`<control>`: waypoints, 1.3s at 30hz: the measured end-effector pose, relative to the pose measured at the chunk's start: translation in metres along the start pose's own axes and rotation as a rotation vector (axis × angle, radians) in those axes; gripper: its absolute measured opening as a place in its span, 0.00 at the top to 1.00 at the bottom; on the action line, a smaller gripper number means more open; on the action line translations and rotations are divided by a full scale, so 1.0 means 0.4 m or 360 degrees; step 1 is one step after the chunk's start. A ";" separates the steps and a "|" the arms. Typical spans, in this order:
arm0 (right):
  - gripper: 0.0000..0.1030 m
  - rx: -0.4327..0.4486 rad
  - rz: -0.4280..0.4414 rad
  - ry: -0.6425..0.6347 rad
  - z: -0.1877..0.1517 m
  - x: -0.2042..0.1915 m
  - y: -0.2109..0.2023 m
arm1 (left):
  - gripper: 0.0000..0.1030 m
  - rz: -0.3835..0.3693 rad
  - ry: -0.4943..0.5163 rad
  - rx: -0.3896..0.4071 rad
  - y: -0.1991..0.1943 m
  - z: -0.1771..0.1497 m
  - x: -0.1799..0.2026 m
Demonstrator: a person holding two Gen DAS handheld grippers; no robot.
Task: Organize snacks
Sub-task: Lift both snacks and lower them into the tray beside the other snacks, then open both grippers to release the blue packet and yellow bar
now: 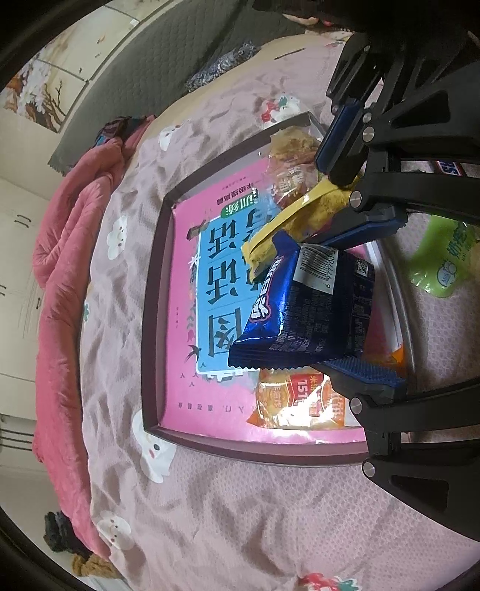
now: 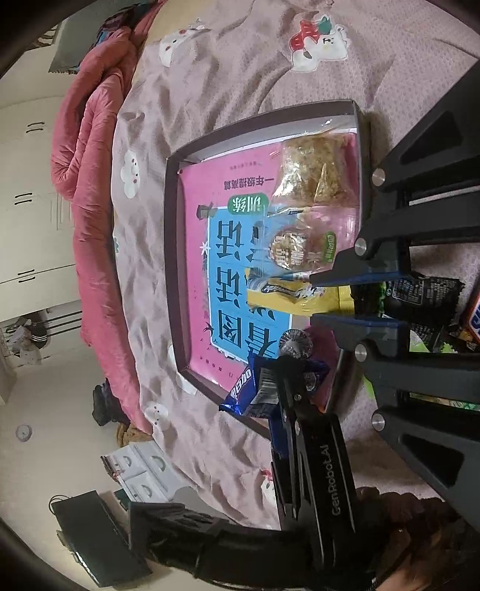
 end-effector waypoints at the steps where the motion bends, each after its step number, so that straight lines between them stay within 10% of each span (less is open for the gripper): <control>1: 0.87 -0.0006 -0.0003 -0.0002 0.000 0.002 0.005 | 0.45 -0.0006 -0.0004 -0.0004 0.002 0.001 0.000; 39: 0.68 0.0080 -0.0044 0.0022 0.026 0.010 -0.030 | 0.44 -0.0002 -0.0097 -0.0017 -0.009 0.016 -0.042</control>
Point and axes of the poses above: each gripper's, at about its wrist camera, not at the fingertips, and y roughly the way its jaws point, x to its right, z to its top, the point moved 8 cm from there along y, roughly the way its jaws point, and after that the axes turned 13 degrees about z, right-handed, at the moved point
